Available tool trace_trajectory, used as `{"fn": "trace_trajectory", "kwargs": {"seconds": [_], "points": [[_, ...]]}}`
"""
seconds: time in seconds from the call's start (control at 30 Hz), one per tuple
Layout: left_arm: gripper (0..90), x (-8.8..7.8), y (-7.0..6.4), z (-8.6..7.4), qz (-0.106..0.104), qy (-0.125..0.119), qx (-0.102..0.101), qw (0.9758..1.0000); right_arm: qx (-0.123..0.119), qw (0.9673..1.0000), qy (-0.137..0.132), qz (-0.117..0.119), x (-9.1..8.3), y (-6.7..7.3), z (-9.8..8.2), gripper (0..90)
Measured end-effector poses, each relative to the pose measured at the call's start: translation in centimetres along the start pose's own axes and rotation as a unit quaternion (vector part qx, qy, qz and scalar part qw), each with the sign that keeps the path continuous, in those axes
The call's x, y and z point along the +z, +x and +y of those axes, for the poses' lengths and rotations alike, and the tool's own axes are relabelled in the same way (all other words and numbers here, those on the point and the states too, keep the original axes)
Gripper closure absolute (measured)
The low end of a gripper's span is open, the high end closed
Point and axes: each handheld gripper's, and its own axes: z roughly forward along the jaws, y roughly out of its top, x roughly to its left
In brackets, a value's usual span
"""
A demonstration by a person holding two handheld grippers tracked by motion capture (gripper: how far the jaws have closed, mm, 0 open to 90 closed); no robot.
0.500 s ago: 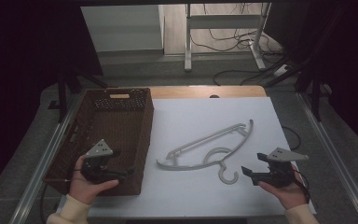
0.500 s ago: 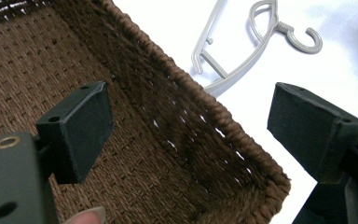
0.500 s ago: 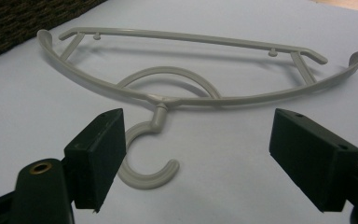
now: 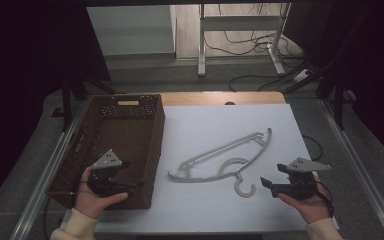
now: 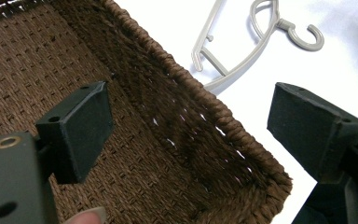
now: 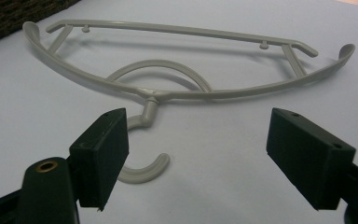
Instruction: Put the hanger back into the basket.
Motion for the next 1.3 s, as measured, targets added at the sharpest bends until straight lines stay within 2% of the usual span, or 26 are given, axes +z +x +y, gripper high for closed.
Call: {"fn": "trace_trajectory", "kwargs": {"seconds": [0.4, 0.67, 0.7, 0.87, 0.97, 1.1, 1.23, 1.27, 1.3], "points": [[14.6, 0.1, -0.2, 0.3, -0.003, -0.001, 0.005, 1.0000, 0.010, 0.9996, 0.026, -0.002, 1.0, -0.2, 1.1, 23.1], [14.6, 0.1, 0.0, 0.1, -0.004, 0.003, 0.002, 1.0000, -0.012, 0.9987, 0.050, 0.009, 2.6, 0.5, 2.5, 25.4], [14.6, 0.0, 0.0, 0.1, -0.004, 0.003, 0.003, 1.0000, -0.015, 0.9983, 0.054, 0.018, 3.1, 0.6, 2.9, 27.9], [14.7, -0.2, -0.1, 0.2, -0.002, 0.001, 0.004, 1.0000, -0.012, 0.9967, 0.077, 0.022, 4.3, 1.0, 3.8, 32.8], [14.7, -0.1, -0.1, 0.1, -0.002, 0.002, 0.003, 1.0000, -0.017, 0.9950, 0.096, 0.022, 5.8, 1.2, 4.7, 43.4], [14.7, 0.1, -0.1, 0.1, 0.000, 0.006, 0.004, 1.0000, -0.008, 0.9916, 0.125, 0.033, 7.7, 1.4, 5.5, 55.6], [14.7, 0.1, -0.1, 0.0, 0.000, 0.008, 0.004, 1.0000, -0.006, 0.9882, 0.146, 0.046, 9.5, 1.6, 6.2, 65.9], [14.7, 0.1, -0.1, 0.0, 0.000, 0.008, 0.004, 1.0000, -0.006, 0.9882, 0.146, 0.046, 9.5, 1.6, 6.2, 65.9], [14.7, 0.2, 0.0, 0.0, 0.001, 0.009, 0.004, 0.9999, -0.008, 0.9867, 0.155, 0.049, 10.3, 1.7, 6.5, 71.5]]}}
